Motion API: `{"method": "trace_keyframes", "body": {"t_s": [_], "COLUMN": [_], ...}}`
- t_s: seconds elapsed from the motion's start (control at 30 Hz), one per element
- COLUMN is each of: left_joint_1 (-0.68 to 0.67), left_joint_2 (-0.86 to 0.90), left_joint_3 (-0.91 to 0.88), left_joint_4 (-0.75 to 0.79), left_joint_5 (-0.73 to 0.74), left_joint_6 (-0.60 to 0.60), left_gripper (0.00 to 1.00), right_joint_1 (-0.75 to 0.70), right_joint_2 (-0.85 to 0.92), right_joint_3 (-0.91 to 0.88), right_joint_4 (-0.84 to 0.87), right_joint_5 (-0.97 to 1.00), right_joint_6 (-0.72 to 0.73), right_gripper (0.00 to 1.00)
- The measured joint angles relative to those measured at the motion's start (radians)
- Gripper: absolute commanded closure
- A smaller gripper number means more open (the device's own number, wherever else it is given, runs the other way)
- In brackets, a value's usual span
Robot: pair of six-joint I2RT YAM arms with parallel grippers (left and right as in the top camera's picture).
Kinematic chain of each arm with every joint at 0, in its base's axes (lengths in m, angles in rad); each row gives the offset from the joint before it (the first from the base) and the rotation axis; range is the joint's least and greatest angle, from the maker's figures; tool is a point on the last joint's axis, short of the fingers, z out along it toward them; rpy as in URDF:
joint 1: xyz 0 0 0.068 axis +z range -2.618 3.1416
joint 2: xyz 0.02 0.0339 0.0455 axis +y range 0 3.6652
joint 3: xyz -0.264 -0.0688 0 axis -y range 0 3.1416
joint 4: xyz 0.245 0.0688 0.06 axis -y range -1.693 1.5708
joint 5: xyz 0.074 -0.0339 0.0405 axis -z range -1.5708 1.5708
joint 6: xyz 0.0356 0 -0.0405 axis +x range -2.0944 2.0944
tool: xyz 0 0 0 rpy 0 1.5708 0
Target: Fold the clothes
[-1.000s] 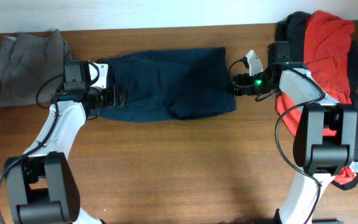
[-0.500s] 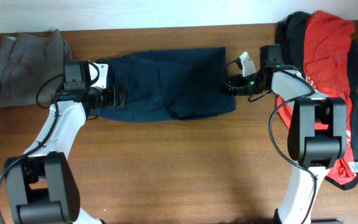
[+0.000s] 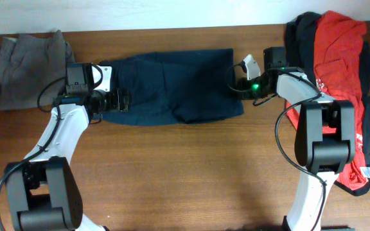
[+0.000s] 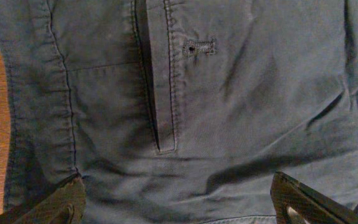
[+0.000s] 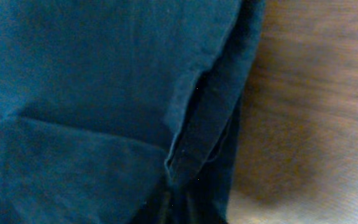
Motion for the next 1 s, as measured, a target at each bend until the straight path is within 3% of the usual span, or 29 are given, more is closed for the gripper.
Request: {"method": "trace_keyframes", "body": {"t_s": [0.2,0.5,0.53,0.57,0.63,0.77,0.87,0.9,1.0], "left_joint_1": [0.003,0.005,0.005,0.005,0.005,0.005,0.005,0.005,0.005], "left_joint_2": [0.0,0.001,0.001,0.001,0.001,0.001,0.001,0.001,0.001], "left_joint_3": [0.018,0.181,0.185,0.186,0.186,0.186,0.187,0.187,0.187], "left_joint_4": [-0.024,-0.091,-0.091,-0.092,-0.095,-0.096,-0.103,-0.11,-0.134], "left_joint_5": [0.002,0.101,0.113,0.123,0.134,0.142,0.146,0.145,0.135], "left_joint_6": [-0.012,-0.035,-0.037,-0.038,-0.041,-0.044,-0.045,-0.045,-0.045], "left_gripper": [0.05,0.07,0.07,0.07,0.07,0.07,0.07,0.07,0.09], "right_joint_1": [-0.014,-0.136,-0.146,-0.157,-0.166,-0.16,-0.16,-0.16,-0.155], "right_joint_2": [0.0,0.0,0.0,0.0,0.0,-0.003,-0.005,-0.006,-0.022], "right_joint_3": [0.0,0.005,0.006,0.006,0.01,0.103,0.247,0.267,0.316], "right_joint_4": [-0.069,-0.194,-0.201,-0.207,-0.22,-0.298,-0.369,-0.367,-0.356], "right_joint_5": [0.006,0.005,0.005,0.005,0.009,0.009,0.013,0.013,0.013], "right_joint_6": [0.012,-0.004,-0.01,-0.016,-0.021,-0.029,-0.042,-0.045,-0.066], "right_gripper": [0.96,0.96,0.82,0.61,0.5,0.47,0.48,0.53,0.88]}}
